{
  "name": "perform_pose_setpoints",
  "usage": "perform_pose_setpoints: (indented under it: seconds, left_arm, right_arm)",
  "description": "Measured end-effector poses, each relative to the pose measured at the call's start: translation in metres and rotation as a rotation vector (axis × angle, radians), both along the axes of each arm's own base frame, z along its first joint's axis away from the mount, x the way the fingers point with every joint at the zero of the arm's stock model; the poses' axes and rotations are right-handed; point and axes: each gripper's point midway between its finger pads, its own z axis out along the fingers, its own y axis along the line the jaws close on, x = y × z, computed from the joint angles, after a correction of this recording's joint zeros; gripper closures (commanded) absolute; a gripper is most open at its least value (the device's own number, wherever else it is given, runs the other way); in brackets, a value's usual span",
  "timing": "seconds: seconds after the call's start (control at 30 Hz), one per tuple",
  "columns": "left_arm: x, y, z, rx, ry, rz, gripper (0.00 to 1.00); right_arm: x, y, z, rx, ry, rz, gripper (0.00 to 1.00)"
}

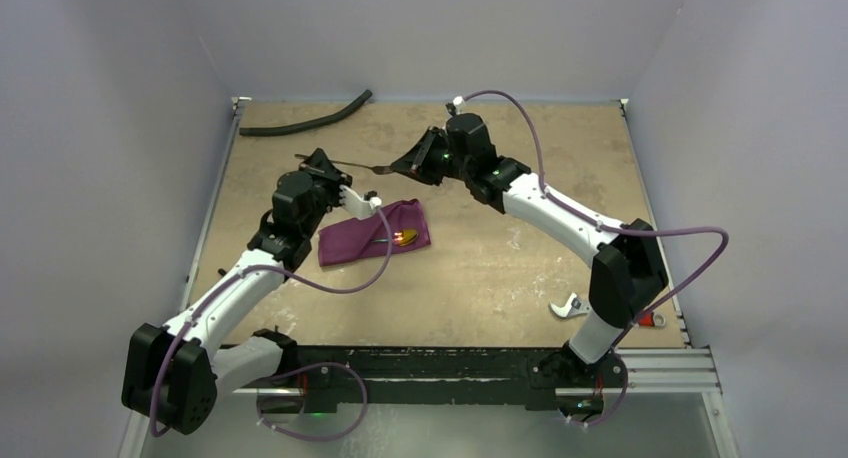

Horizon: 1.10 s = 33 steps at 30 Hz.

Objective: Fold the napkin into a case and place the utensils inside
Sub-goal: Pass from the left arm to the right, then insert the fork into the folded napkin.

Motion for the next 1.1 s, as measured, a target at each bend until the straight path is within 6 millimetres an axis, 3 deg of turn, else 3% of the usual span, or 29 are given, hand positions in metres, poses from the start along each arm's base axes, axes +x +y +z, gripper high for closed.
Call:
perform_pose_setpoints:
  seconds: [0.17, 0.3, 0.37, 0.4, 0.43, 0.53, 0.57, 0.7, 0.87, 0.97, 1.1]
  left_arm:
    - [0.001, 0.002, 0.006, -0.003, -0.024, 0.021, 1.0]
    - [0.0, 0.003, 0.007, -0.001, -0.027, 0.026, 1.0]
    - [0.0, 0.001, 0.006, 0.001, -0.026, 0.027, 1.0]
    - [-0.001, 0.001, 0.005, 0.002, -0.024, 0.027, 1.0]
    - [-0.001, 0.001, 0.004, 0.004, -0.023, 0.029, 0.96]
    - [-0.003, 0.002, -0.005, 0.011, 0.01, 0.041, 0.3]
    - [-0.005, 0.002, -0.011, 0.009, 0.039, 0.04, 0.19]
    - [-0.013, -0.005, -0.029, -0.087, 0.209, 0.043, 0.1]
    - [-0.017, -0.01, -0.049, -0.334, 0.469, 0.123, 0.06]
    - [-0.03, 0.001, -0.087, -0.459, 0.662, 0.221, 0.05]
    - [-0.058, 0.021, -0.14, -0.589, 0.93, 0.39, 0.03]
  right_arm:
    - [0.002, 0.001, 0.002, 0.019, 0.004, -0.008, 0.87]
    - [0.002, 0.002, 0.002, 0.025, 0.009, -0.008, 0.77]
    - [0.002, 0.003, 0.001, 0.027, 0.014, -0.006, 0.87]
    - [0.003, 0.004, -0.001, 0.026, 0.017, -0.004, 1.0]
    - [0.003, 0.004, -0.004, 0.024, 0.022, -0.005, 1.0]
    - [0.007, 0.005, -0.006, 0.032, 0.033, -0.016, 1.0]
    - [0.008, 0.004, -0.006, 0.032, 0.026, -0.018, 1.0]
    - [0.016, -0.009, -0.012, -0.006, 0.003, -0.029, 1.0]
    - [0.027, -0.063, -0.028, -0.1, -0.01, -0.09, 1.0]
    - [0.03, -0.09, -0.028, -0.159, -0.037, -0.12, 1.0]
    - [0.014, -0.106, -0.031, -0.232, -0.072, -0.092, 1.0]
